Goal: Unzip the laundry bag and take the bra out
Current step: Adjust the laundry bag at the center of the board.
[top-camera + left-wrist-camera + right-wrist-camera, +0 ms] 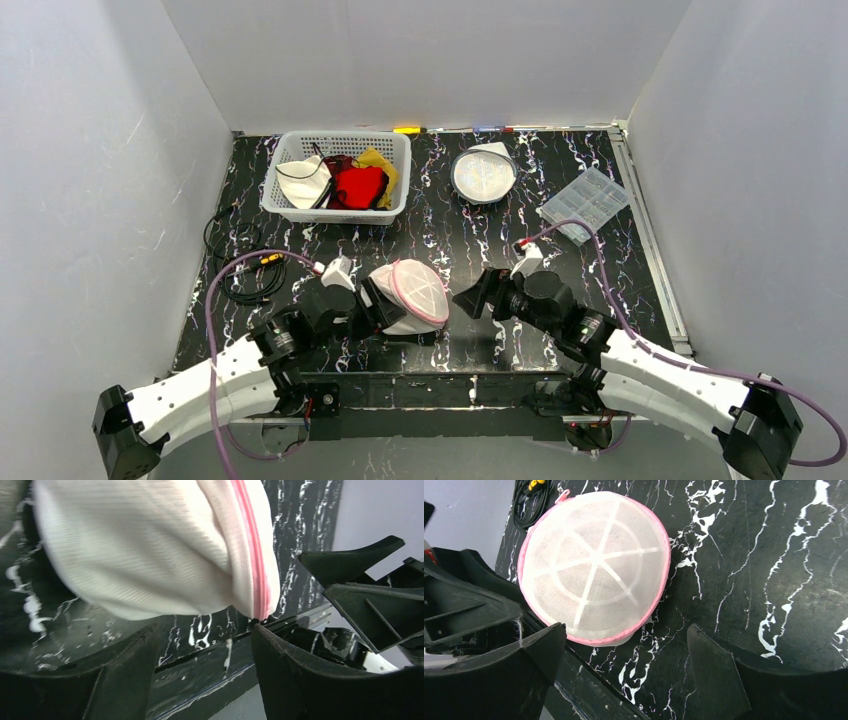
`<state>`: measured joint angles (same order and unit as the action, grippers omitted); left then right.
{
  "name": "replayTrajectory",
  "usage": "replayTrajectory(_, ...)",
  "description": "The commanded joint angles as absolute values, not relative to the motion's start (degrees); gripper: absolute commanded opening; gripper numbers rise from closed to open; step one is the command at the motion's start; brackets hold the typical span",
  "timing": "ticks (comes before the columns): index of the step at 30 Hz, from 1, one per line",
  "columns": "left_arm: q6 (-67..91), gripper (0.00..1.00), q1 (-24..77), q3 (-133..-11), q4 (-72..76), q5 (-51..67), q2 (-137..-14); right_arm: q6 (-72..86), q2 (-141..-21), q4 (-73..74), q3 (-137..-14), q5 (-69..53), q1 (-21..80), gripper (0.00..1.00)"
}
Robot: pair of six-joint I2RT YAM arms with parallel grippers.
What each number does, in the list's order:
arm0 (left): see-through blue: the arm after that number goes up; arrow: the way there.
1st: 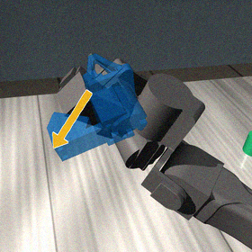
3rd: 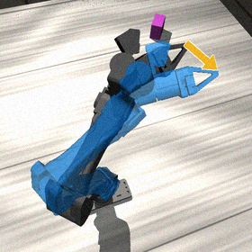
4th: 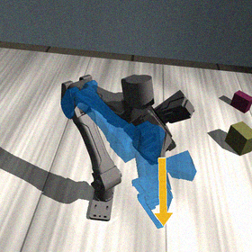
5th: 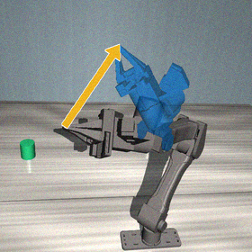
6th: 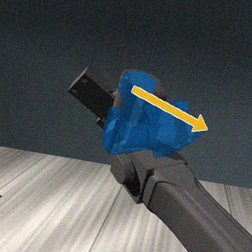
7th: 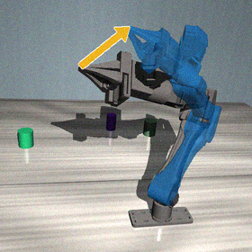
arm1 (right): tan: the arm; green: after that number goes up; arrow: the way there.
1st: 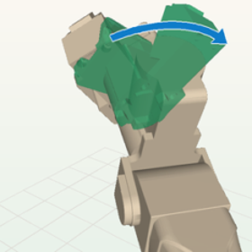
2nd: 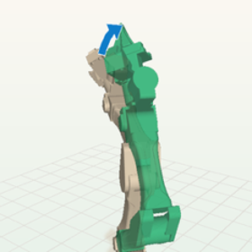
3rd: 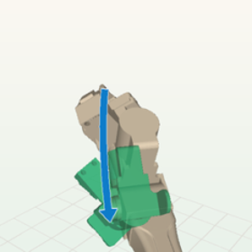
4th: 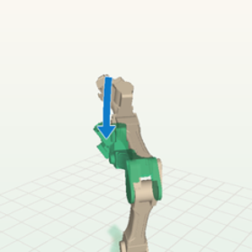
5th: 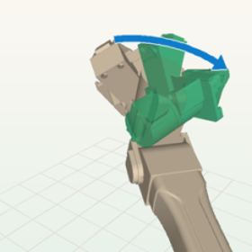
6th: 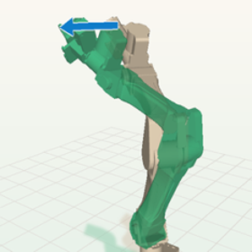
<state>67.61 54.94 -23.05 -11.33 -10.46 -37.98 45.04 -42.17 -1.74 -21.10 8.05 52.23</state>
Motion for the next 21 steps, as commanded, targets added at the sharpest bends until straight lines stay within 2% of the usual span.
replayTrajectory(1, 63.03, 0.66, 55.2, -31.74, -32.97, -15.45, -36.21, 44.08, -44.71, -8.21, -22.48, 4.22, 52.55, 0.99)
replayTrajectory(5, 56.2, 0.72, 54.71, -39.29, -38.12, -19.86, -39.33, 43.62, -48.01, -9.89, -24.77, 1.38, 53.66, 0.97)
replayTrajectory(9, 49.36, 0.73, 50.99, -45.74, -34.86, -14.94, -46.5, 41.8, -50.33, -7.68, -27.89, 5.66, 57.42, 0.95)
replayTrajectory(15, 44.5, 0.71, 44.63, -51.1, -31.77, -5.59, -56.04, 40.75, -50.04, -4.51, -29.09, 11.65, 60.74, 0.95)
replayTrajectory(21, 43.83, 0.63, 41.3, -52.63, -31.26, 1.9, -63.85, 40.61, -48.04, -3.7, -27.52, 12.34, 60.85, 0.94)
